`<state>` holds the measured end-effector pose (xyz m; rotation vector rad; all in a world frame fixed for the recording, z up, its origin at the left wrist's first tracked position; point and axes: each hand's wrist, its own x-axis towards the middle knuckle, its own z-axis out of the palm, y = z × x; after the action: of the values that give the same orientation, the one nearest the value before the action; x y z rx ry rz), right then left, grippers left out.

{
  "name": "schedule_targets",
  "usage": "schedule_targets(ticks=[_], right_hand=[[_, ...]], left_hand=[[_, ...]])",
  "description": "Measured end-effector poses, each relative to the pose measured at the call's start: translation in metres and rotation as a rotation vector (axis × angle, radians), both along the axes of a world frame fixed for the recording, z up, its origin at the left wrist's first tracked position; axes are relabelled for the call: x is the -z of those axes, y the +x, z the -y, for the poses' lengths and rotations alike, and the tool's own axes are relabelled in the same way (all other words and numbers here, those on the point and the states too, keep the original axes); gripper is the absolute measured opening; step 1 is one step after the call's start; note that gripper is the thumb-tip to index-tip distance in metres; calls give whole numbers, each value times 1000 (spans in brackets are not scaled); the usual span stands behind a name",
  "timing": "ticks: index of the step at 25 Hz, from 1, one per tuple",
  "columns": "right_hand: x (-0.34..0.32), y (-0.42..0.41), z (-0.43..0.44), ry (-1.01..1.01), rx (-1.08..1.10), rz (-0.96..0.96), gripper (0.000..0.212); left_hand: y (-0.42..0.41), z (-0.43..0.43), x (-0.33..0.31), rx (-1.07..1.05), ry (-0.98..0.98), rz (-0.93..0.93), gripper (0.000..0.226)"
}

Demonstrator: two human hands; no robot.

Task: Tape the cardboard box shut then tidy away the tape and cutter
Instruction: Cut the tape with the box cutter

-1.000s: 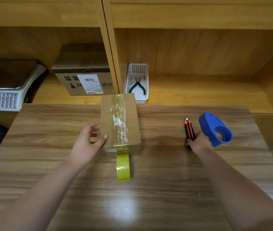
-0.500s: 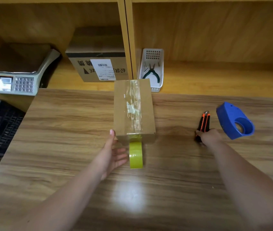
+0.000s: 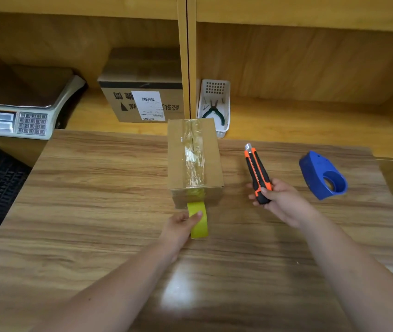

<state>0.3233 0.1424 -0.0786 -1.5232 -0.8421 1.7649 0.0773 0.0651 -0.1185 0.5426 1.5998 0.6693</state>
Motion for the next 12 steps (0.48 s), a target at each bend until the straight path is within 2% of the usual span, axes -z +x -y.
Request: schedule_targets(ticks=[2,5,8,12], right_hand=[[-16,0,9,89,-106,114,34],[-38,-3,22,227,-230,328,30],[-51,-6,30,292,-273,400,23],[-61,-6,33,324,-318,483,16]], left_hand=[[-1,5,-3,21,33,23,22],[-4,13,-15,63,66,53,21],[-8,20,-29,76,89,108,13],[-11,25,-37,65,103,153,18]])
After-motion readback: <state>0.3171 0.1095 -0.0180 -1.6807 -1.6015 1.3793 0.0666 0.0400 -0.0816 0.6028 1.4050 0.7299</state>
